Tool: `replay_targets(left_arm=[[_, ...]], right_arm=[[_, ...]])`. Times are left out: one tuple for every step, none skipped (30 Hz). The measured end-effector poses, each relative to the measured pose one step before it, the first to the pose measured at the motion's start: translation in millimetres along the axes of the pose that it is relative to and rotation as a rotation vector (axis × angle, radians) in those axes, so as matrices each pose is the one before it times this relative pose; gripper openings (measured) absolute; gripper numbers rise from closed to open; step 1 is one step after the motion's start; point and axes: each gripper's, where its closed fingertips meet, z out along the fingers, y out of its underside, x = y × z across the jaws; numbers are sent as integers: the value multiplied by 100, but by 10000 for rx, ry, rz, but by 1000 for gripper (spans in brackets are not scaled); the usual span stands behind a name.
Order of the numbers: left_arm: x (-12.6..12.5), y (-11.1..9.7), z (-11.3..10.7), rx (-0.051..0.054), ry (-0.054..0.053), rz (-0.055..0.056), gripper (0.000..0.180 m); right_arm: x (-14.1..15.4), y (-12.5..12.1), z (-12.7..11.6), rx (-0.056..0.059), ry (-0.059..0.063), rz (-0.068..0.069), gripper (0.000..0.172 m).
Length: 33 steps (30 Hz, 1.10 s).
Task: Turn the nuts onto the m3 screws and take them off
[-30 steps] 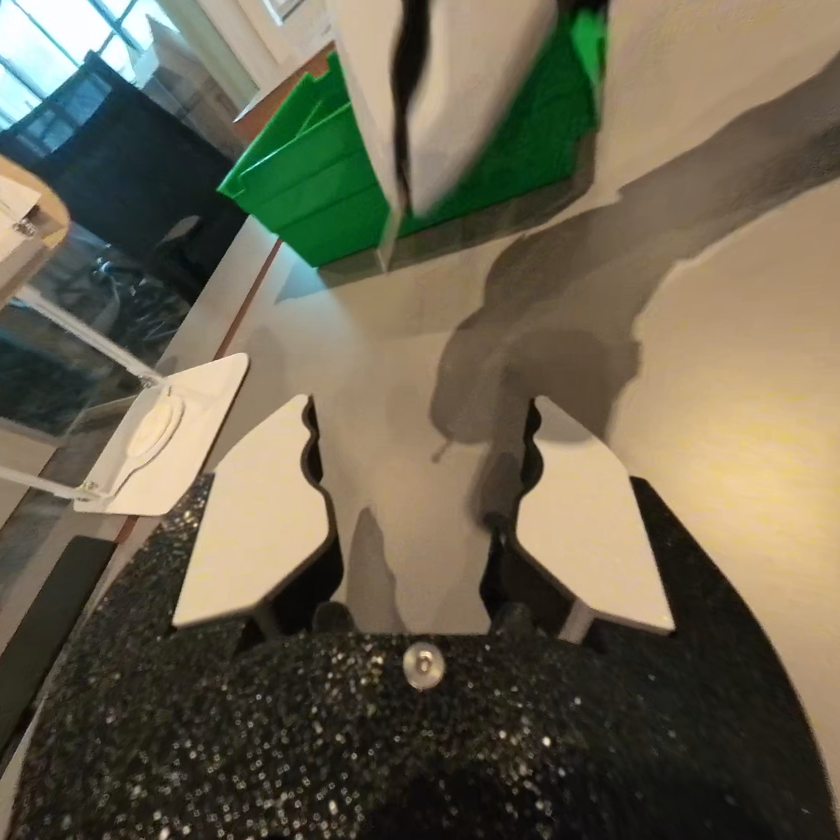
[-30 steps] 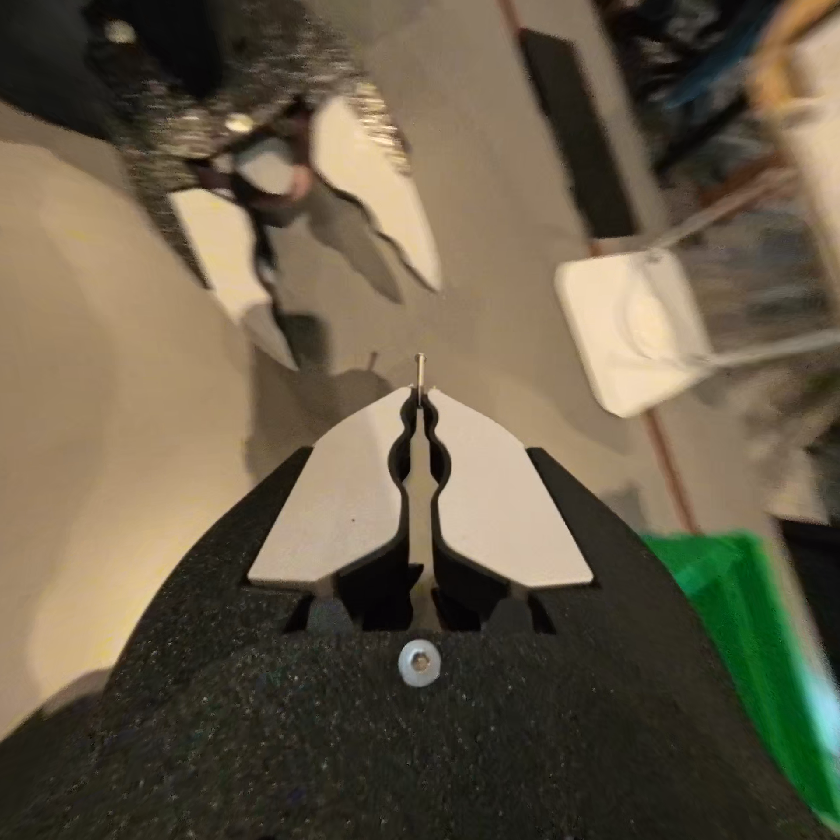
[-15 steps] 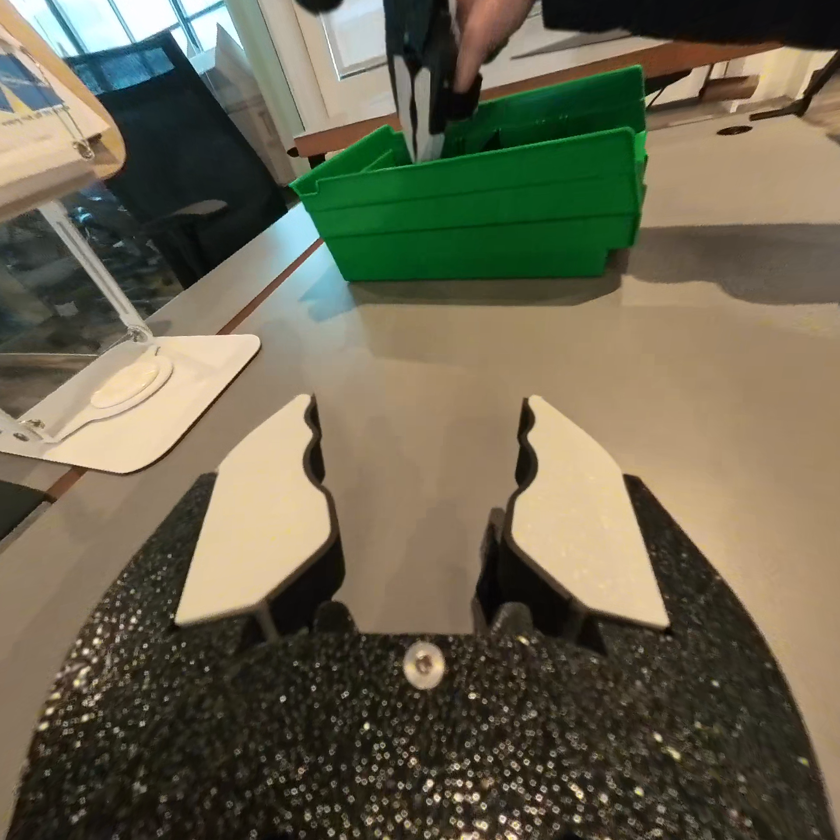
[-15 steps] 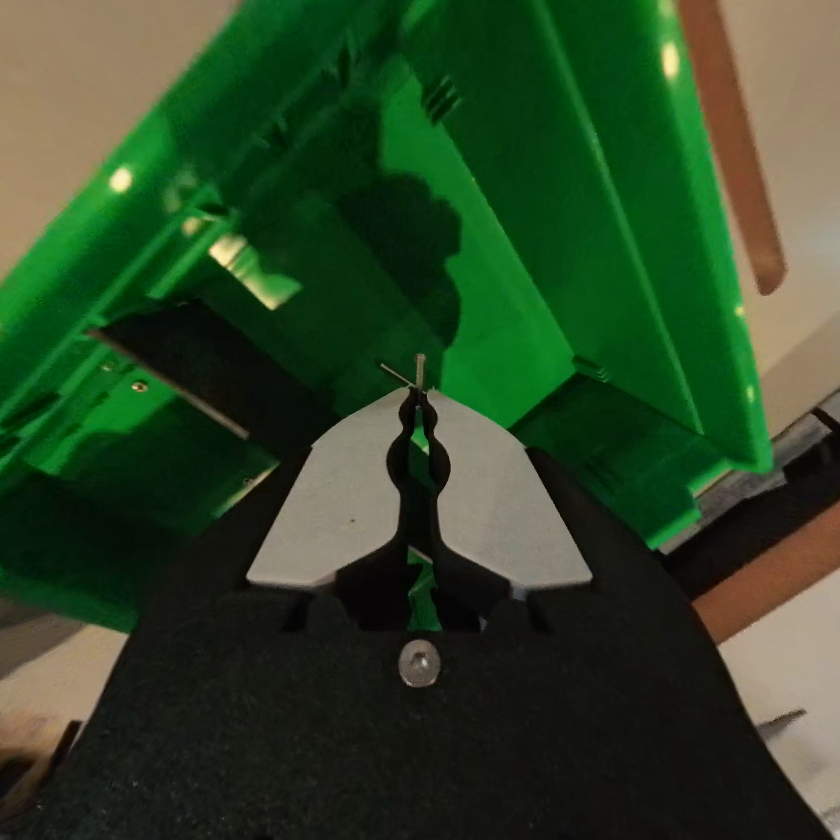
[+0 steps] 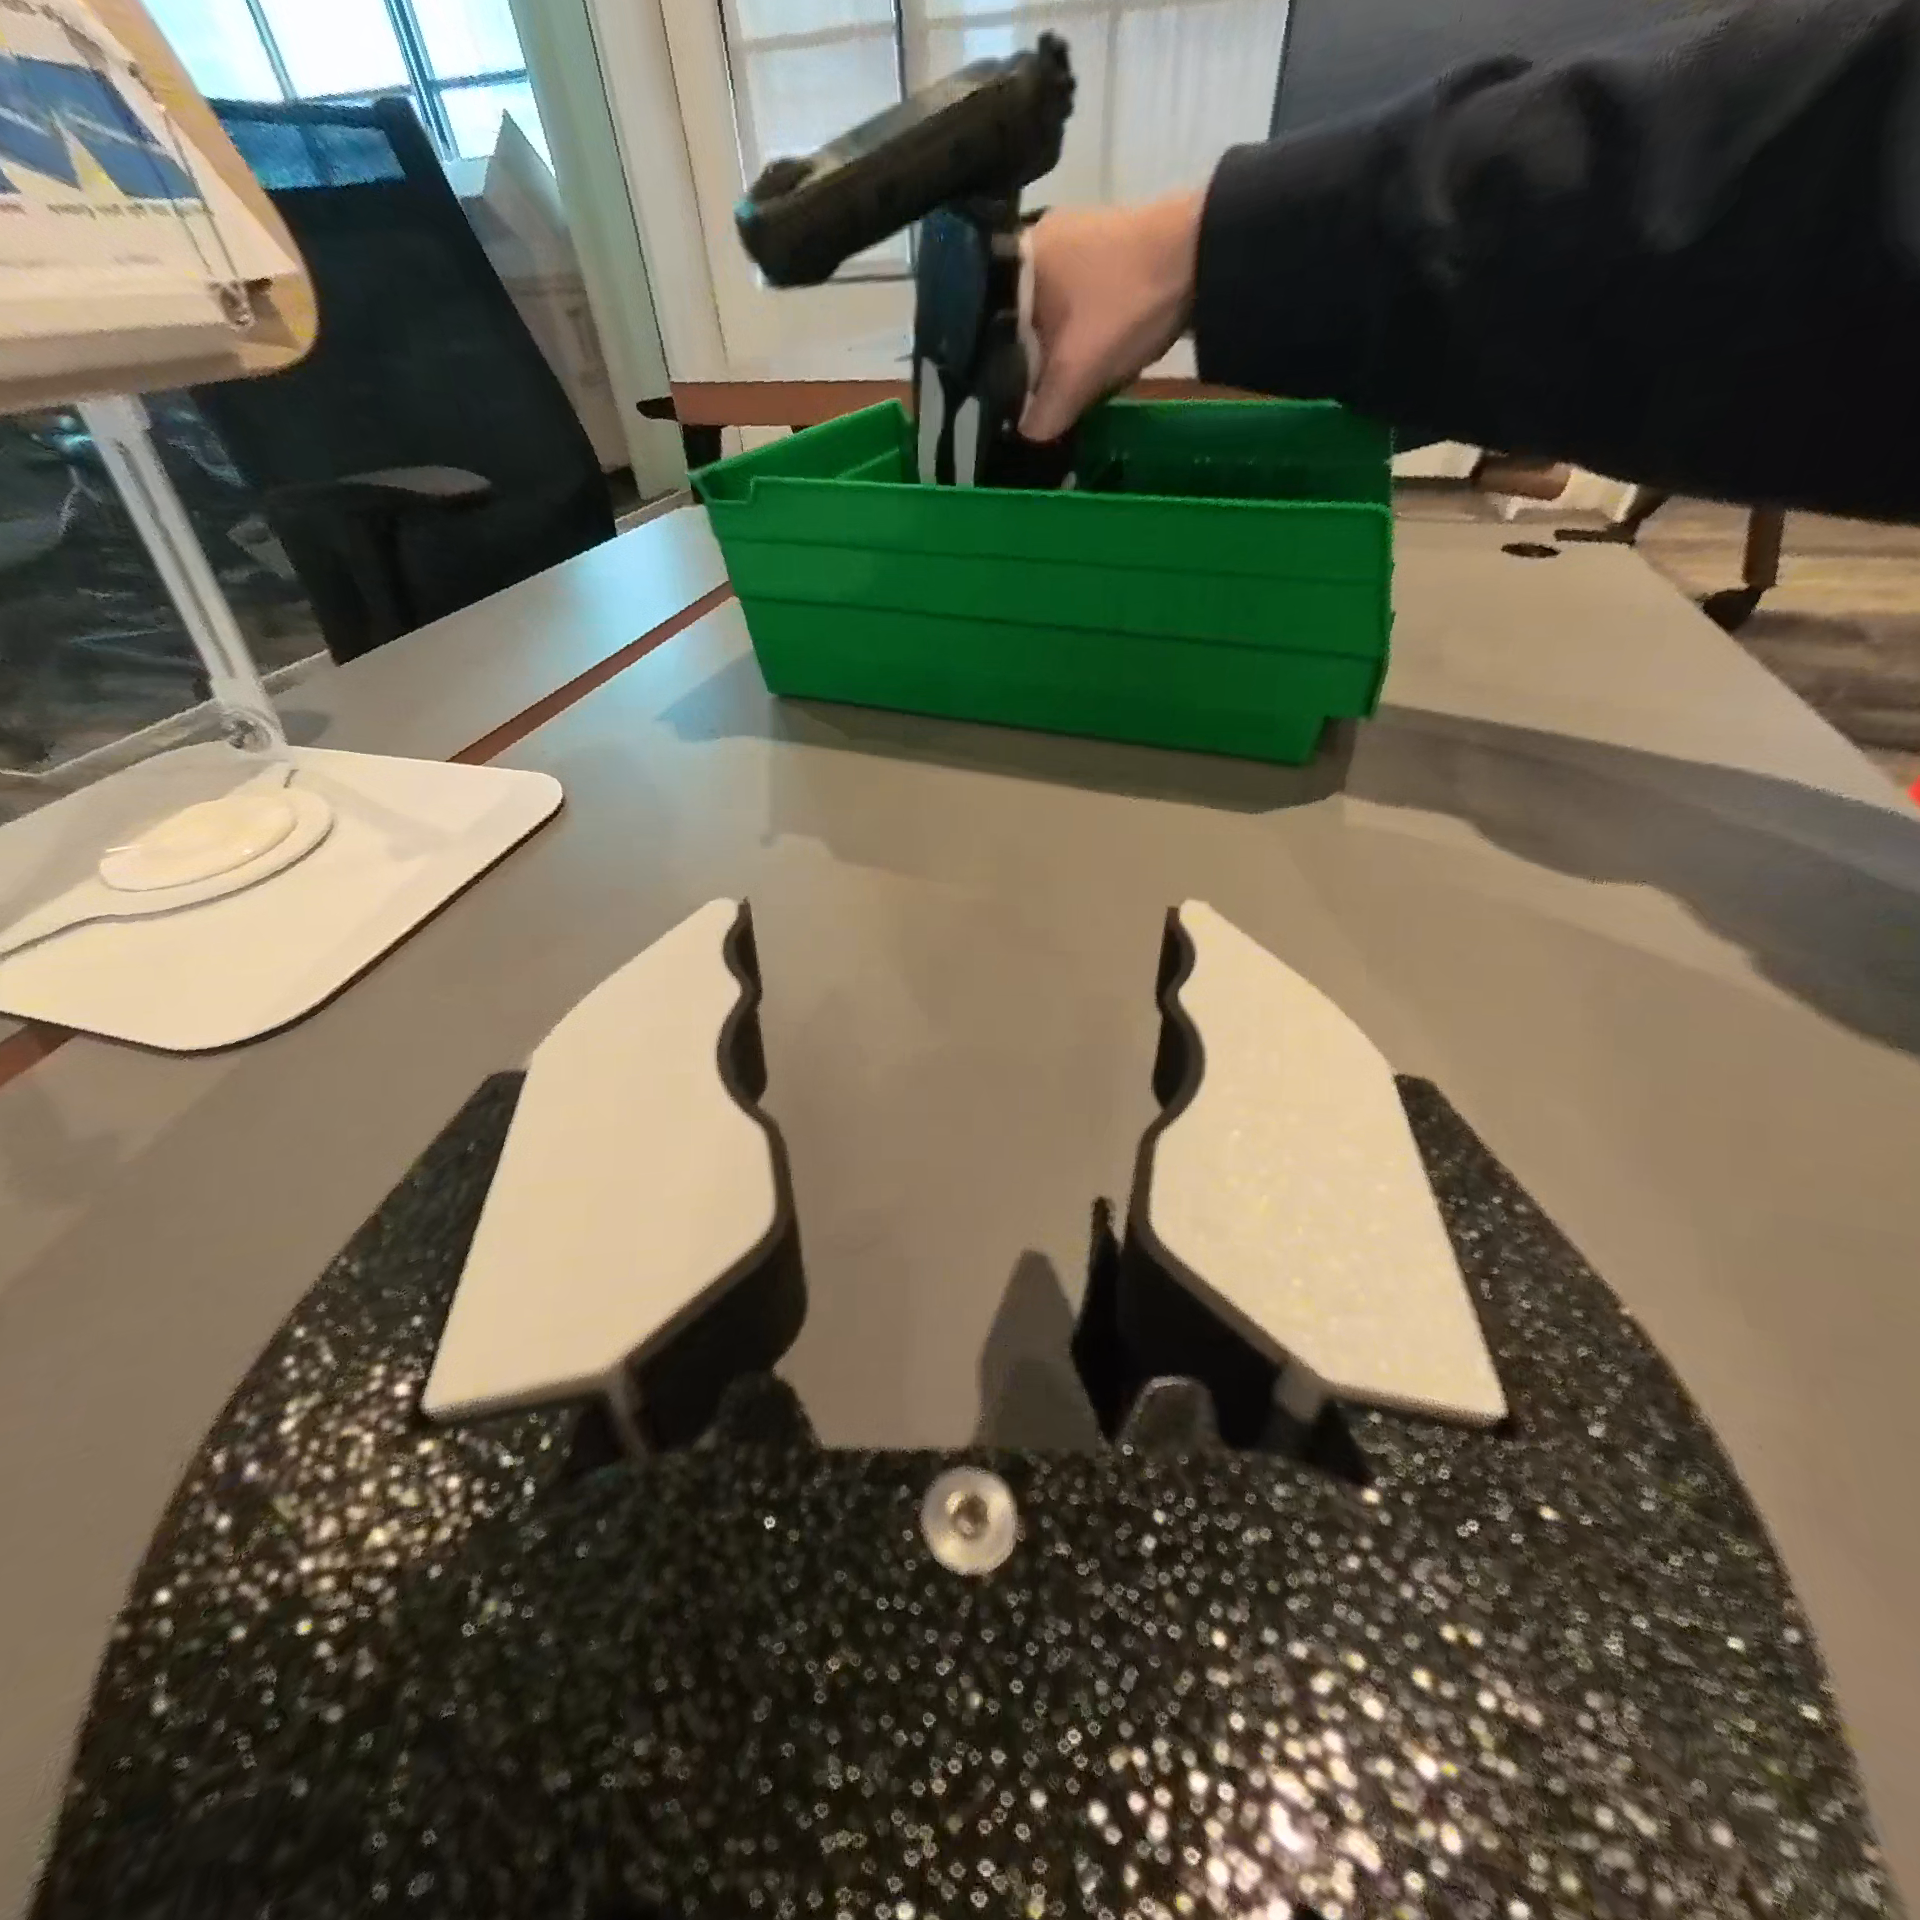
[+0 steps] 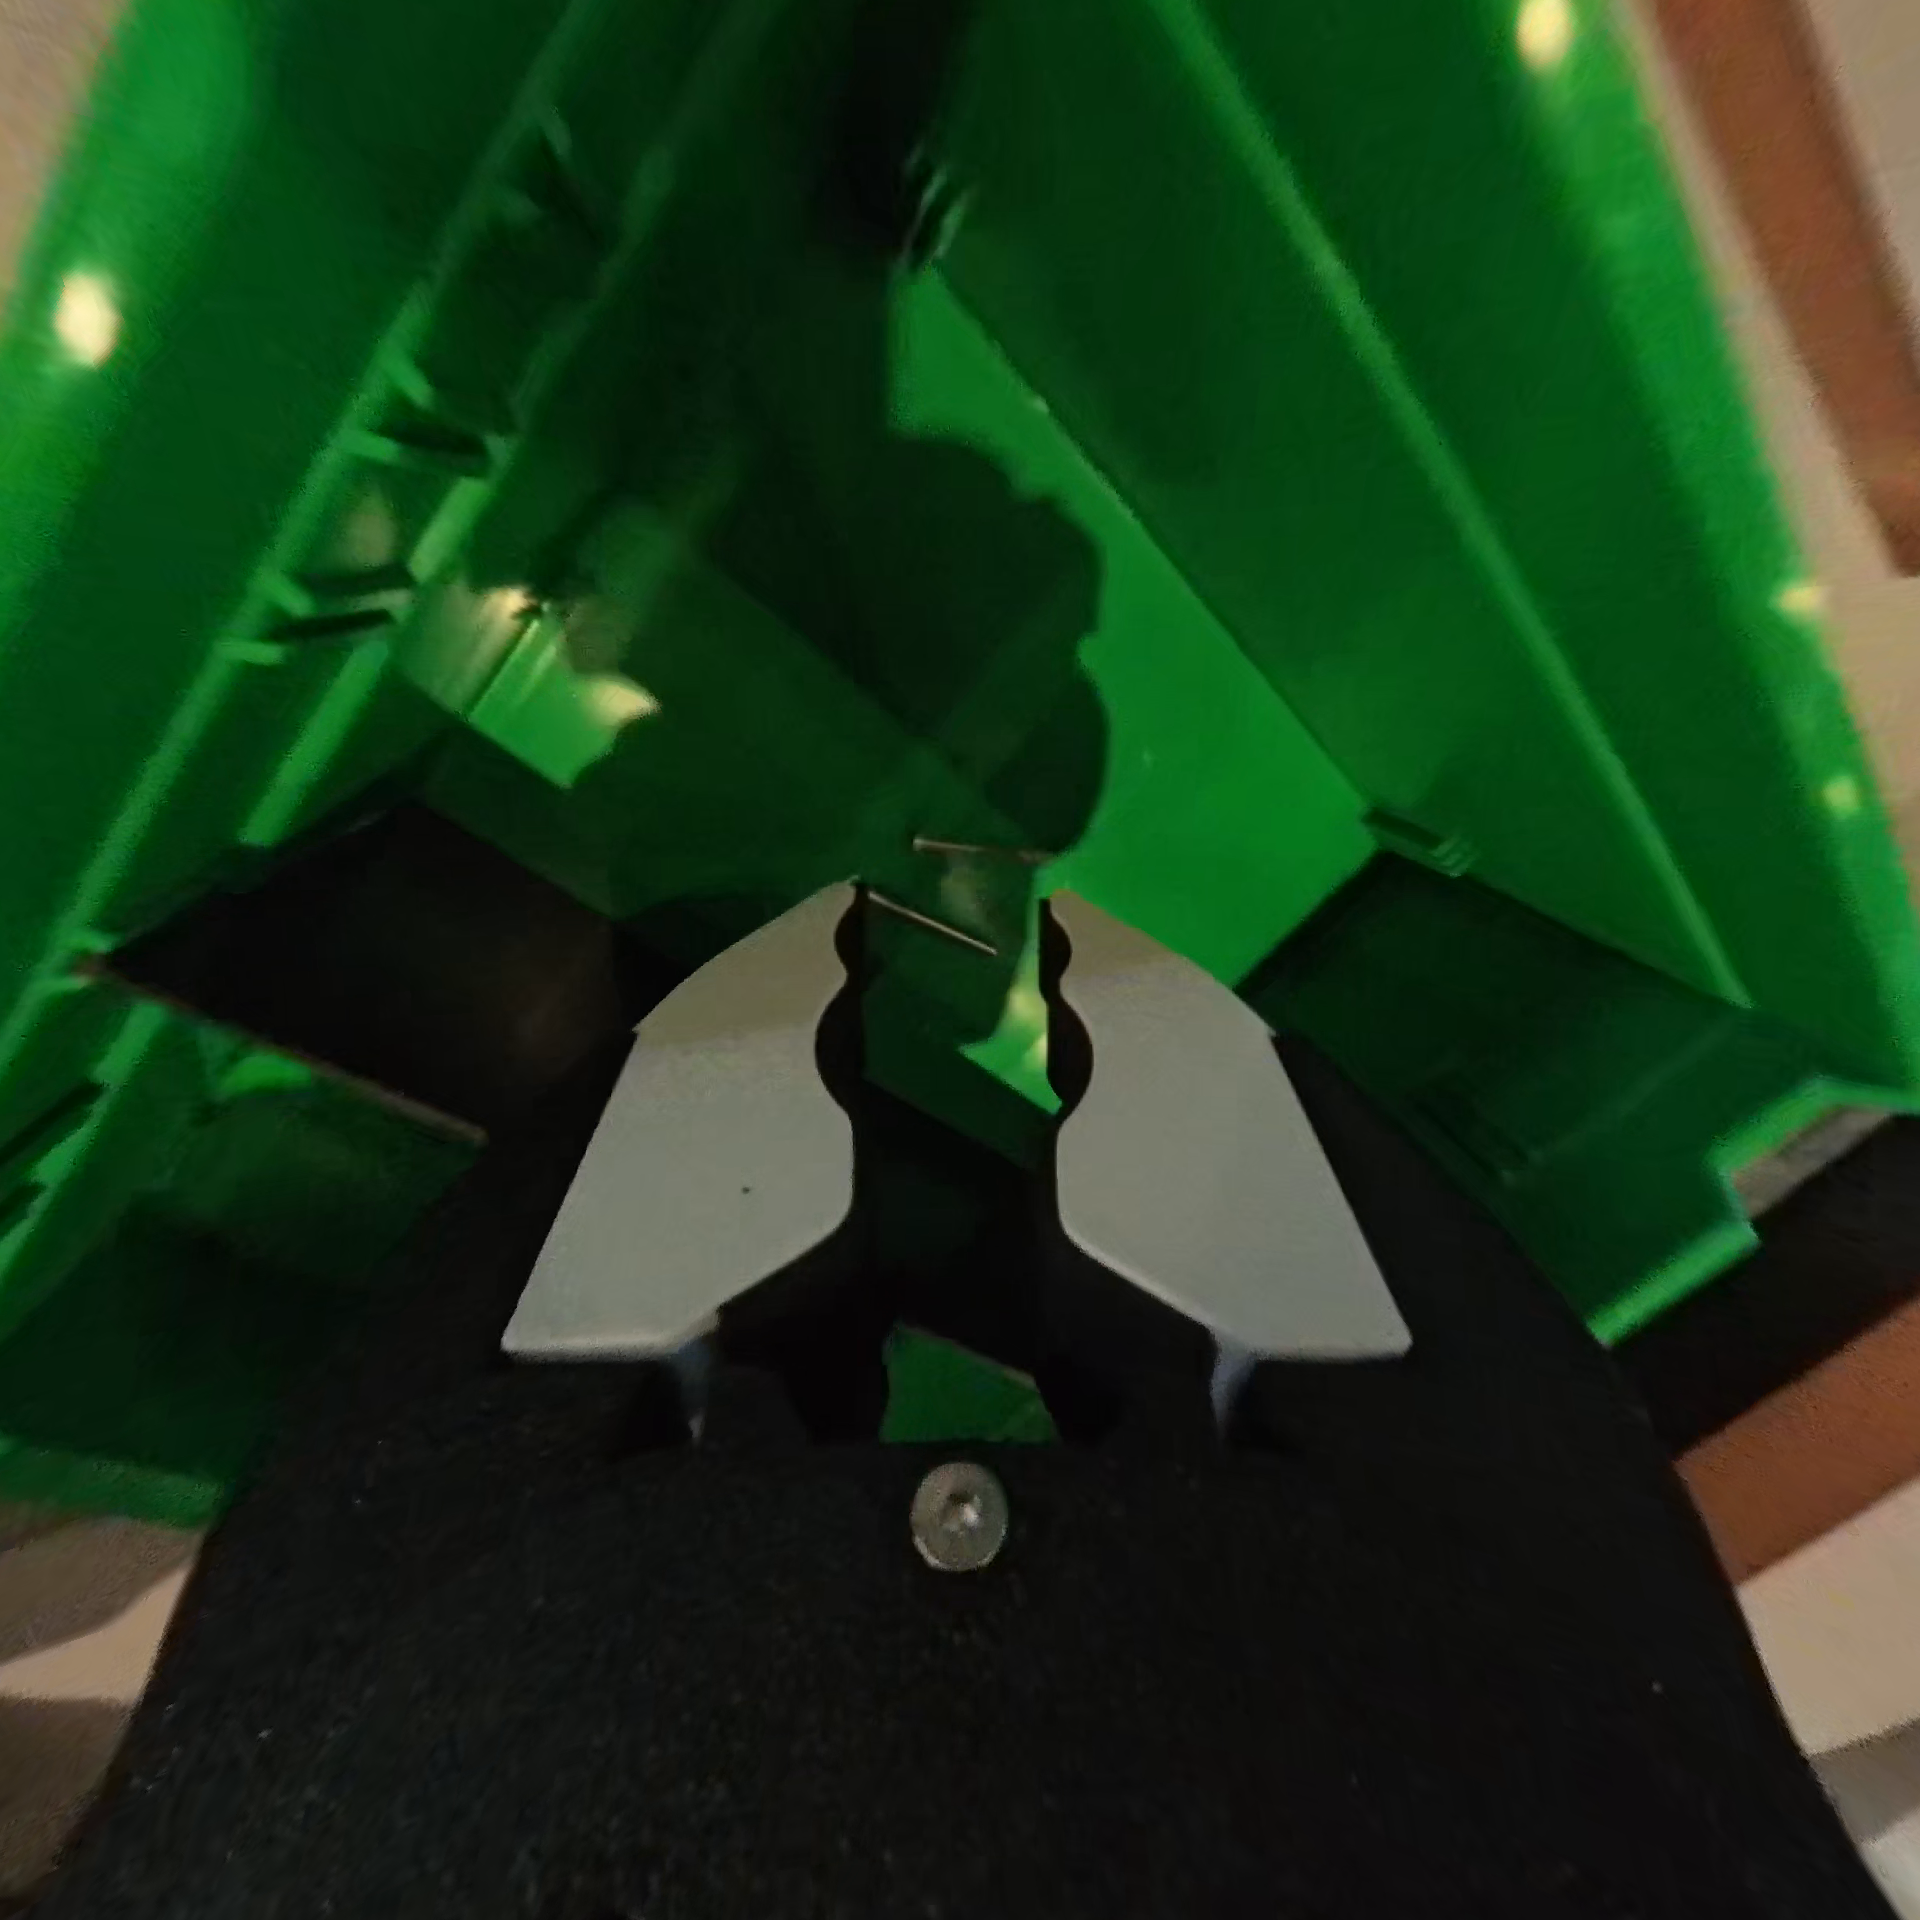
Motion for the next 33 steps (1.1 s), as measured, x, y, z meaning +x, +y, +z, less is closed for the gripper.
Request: replay_targets(left_arm=[[-70,-51,-46,42,-4,-69,73],[-57,-46,-40,35,-19,-34,73],[-29,-45,-37,33,-18,-9,72],[20,-15,-21,14,18,3,72],[10,1,0,-1,8,0,72],[-45,-17,-11,7,-27,-8,71],[20,-27,-32,26,19,-5,70],[32,-58,-44,44,41,-11,68],[10,-81,-67,65,27,-25,63],[40,-96,-91,79,59,-41,59],[56,-93,-94,75,76,-74,54],[25,-90,-96,80,72,-99,50],[-25,-105,-96,81,51,-110,48],[-71,-85,-88,78,13,-110,47],[-47,-86,-70,69,26,-93,46],[45,-65,-71,51,85,-79,43],[37,-28,-50,28,72,-71,40],[24,-28,-40,21,41,-43,38],[75,-39,-52,33,51,-1,35],[92,-37,-43,32,53,26,32],[136,-40,-45,28,74,49,26],[126,-35,-46,25,49,62,20],[86,-12,-21,14,25,73,15],[40,18,6,-19,-18,66,11],[18,50,17,-38,-26,62,8],[93,37,28,-36,29,62,4],[83,50,36,-39,17,59,2],[-3,50,31,-40,-36,51,1],[-18,33,24,-35,-47,48,1],[-35,21,-10,-17,-51,44,1],[-58,-12,-30,10,-67,31,0],[-84,-55,-62,38,-69,12,0],[-89,-60,-72,59,-51,-20,0]], right_arm=[[81,-308,-997,463,190,106,31],[-61,-486,-1241,645,126,154,31],[-188,-628,-1448,757,89,235,31],[-478,-751,-1575,833,-13,265,32],[-741,-907,-1617,917,-73,293,32],[-1111,-980,-1558,951,-178,265,32],[-1473,-1026,-1423,962,-269,170,32],[-1628,-980,-1206,933,-239,78,32],[-1667,-856,-952,858,-179,4,32],[-1736,-684,-687,752,-164,-47,33],[-1990,-503,-429,648,-313,-121,33],[-2028,-289,-168,510,-343,-101,33],[-1890,-106,86,402,-293,-80,32],[-1820,22,299,362,-322,-161,31],[-1566,90,432,352,-240,-189,29],[-1334,11,523,441,-178,-205,26],[-1184,-32,592,526,-150,-272,25],[-794,66,638,463,10,-264,23],[-566,216,684,339,50,-243,19],[-407,277,610,189,120,-258,12],[-165,16,402,20,342,-624,4],[-178,-504,310,317,442,-660,3],[-475,-809,251,543,228,-472,0],[-583,-591,268,308,89,-381,0],[-480,-205,322,-2,51,-166,0],[-524,-52,374,-56,-56,53,0],[-611,-64,344,37,-177,207,0],[-589,-124,284,158,-190,265,0],[-518,-49,210,145,-197,193,0],[-380,85,148,29,-157,125,0],[-210,102,52,-6,-76,48,0],[-110,29,-24,32,-35,11,0],[-129,-41,-71,84,-61,79,0]])
